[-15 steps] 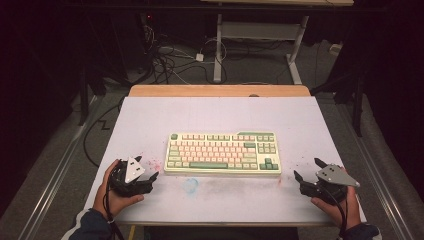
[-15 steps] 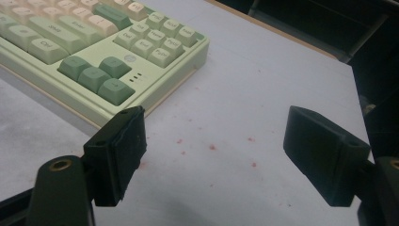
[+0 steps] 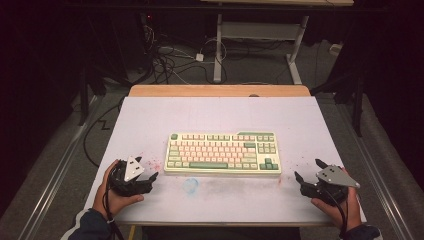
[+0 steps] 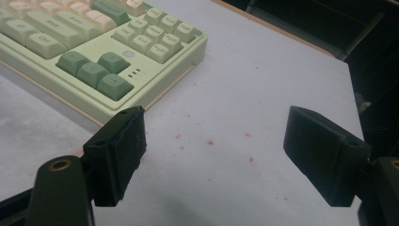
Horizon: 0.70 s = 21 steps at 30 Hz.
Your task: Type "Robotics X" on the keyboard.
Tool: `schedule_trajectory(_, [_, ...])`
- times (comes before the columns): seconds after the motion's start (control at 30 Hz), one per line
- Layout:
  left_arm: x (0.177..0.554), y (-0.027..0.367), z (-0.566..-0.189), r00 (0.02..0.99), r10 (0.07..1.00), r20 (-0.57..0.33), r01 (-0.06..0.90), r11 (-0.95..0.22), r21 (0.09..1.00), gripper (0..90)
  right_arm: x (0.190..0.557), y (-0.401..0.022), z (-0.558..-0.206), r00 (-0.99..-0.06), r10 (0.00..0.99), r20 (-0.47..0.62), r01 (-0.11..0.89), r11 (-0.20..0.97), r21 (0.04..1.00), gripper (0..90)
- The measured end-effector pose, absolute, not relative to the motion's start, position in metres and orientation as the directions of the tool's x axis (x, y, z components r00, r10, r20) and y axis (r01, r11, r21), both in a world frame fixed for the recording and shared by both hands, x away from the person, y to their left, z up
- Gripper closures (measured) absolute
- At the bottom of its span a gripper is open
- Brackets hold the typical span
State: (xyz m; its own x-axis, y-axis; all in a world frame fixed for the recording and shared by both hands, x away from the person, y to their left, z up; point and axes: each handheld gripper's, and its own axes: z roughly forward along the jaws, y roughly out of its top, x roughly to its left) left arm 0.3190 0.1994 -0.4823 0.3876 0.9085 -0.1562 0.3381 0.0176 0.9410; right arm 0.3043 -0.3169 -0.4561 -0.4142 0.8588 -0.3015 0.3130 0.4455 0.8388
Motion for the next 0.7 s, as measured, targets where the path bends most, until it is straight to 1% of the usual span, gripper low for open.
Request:
schedule_trajectory(0.03, [0.319, 0.199, -0.482, 0.388, 0.908, -0.159, 0.34, 0.019, 0.94, 22.8, 0.304, -0.317, -0.456, -0.414, 0.861, -0.296, 0.313, 0.44, 0.842, 22.2])
schedule_trajectory(0.07, [0.32, 0.199, -0.478, 0.398, 0.897, -0.192, 0.347, 0.047, 0.937, 23.3, 0.305, -0.317, -0.456, -0.418, 0.861, -0.291, 0.316, 0.438, 0.841, 22.2])
schedule_trajectory(0.1, [0.323, 0.197, -0.476, 0.396, 0.895, -0.206, 0.349, 0.06, 0.935, 23.5, 0.305, -0.317, -0.457, -0.423, 0.858, -0.29, 0.318, 0.44, 0.84, 22.2])
schedule_trajectory(0.3, [0.337, 0.188, -0.465, 0.407, 0.879, -0.248, 0.345, 0.103, 0.933, 23.7, 0.309, -0.31, -0.46, -0.443, 0.848, -0.291, 0.328, 0.455, 0.828, 22.1])
schedule_trajectory(0.43, [0.343, 0.177, -0.461, 0.436, 0.868, -0.238, 0.337, 0.088, 0.937, 23.9, 0.31, -0.301, -0.457, -0.462, 0.839, -0.286, 0.32, 0.459, 0.829, 23.0])
schedule_trajectory(0.57, [0.349, 0.166, -0.455, 0.465, 0.854, -0.233, 0.325, 0.08, 0.942, 23.9, 0.31, -0.29, -0.444, -0.526, 0.815, -0.244, 0.28, 0.437, 0.855, 33.9])
schedule_trajectory(0.63, [0.356, 0.157, -0.45, 0.473, 0.85, -0.233, 0.319, 0.082, 0.944, 23.9, 0.313, -0.284, -0.439, -0.539, 0.806, -0.246, 0.269, 0.441, 0.856, 45.7])
schedule_trajectory(0.67, [0.36, 0.154, -0.449, 0.477, 0.846, -0.24, 0.321, 0.087, 0.943, 23.9, 0.315, -0.28, -0.437, -0.549, 0.802, -0.235, 0.272, 0.437, 0.857, 48.9])
schedule_trajectory(0.7, [0.36, 0.154, -0.449, 0.477, 0.846, -0.24, 0.321, 0.087, 0.943, 23.9, 0.319, -0.277, -0.435, -0.563, 0.795, -0.223, 0.276, 0.436, 0.857, 56.9])
